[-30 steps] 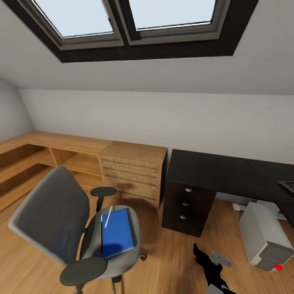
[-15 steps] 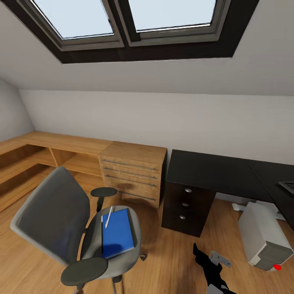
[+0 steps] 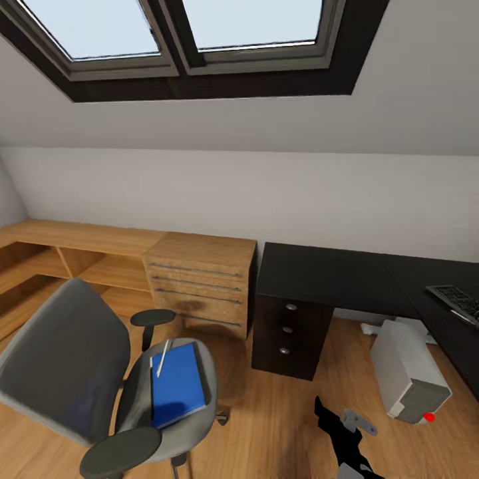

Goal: In the bedroom, organize the workspace by keeping the computer under the desk, ensuring the monitor is on the desk, placing the keyboard on the desk next to the monitor, placing the mouse on the desk next to the keyboard, moving the folder from the swivel chair onto the desk next to the mouse, stacking the notebook on top of the folder with the pen on top of the notebook, and positioning the swivel chair next to the desk.

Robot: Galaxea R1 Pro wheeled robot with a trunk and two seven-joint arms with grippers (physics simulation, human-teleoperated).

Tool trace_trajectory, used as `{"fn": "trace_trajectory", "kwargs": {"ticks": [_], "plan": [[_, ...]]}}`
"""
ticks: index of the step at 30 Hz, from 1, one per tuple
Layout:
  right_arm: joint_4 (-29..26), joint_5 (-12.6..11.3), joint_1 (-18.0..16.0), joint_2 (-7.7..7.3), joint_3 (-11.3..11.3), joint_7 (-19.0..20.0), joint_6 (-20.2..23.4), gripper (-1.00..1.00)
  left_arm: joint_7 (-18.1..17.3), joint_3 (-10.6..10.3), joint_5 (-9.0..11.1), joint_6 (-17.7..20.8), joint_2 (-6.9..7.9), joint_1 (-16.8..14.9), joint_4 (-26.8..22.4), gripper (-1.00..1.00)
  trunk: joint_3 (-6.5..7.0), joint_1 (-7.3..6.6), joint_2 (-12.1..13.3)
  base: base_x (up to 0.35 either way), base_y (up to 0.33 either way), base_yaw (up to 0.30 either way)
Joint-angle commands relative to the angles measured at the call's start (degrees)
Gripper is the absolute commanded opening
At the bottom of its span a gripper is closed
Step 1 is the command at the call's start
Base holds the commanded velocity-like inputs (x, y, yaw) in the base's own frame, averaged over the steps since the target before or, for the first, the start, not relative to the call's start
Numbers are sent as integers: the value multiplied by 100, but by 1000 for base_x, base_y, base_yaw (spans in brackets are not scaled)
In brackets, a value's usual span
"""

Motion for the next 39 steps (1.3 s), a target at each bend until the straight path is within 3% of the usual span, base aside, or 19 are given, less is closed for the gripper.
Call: {"fn": "trace_trajectory", "kwargs": {"ticks": [1, 11, 18, 23, 39], "plan": [[9, -11, -6, 0, -48, 48, -14, 100, 18, -20, 30, -19, 1, -3, 2, 100, -7, 1, -5, 0, 0, -252], [8, 21, -6, 0, -49, 48, -14, 100, 18, -25, 30, -19, 0, -3, 2, 100, -12, 1, -5, 2, 0, -213], [8, 474, -6, -7, -49, 48, -14, 100, 18, -26, 30, -19, -1, -3, 2, 100, -30, 1, -5, 176, 0, -72], [9, 627, -6, -9, -49, 48, -14, 100, 18, -26, 30, -19, -1, -3, 2, 100, -39, 1, -5, 242, 0, -12], [14, 670, 3, -9, -49, 48, -14, 100, 18, -35, 21, -19, -7, -3, 6, 100, -42, 1, -5, 167, -57, -40]]}}
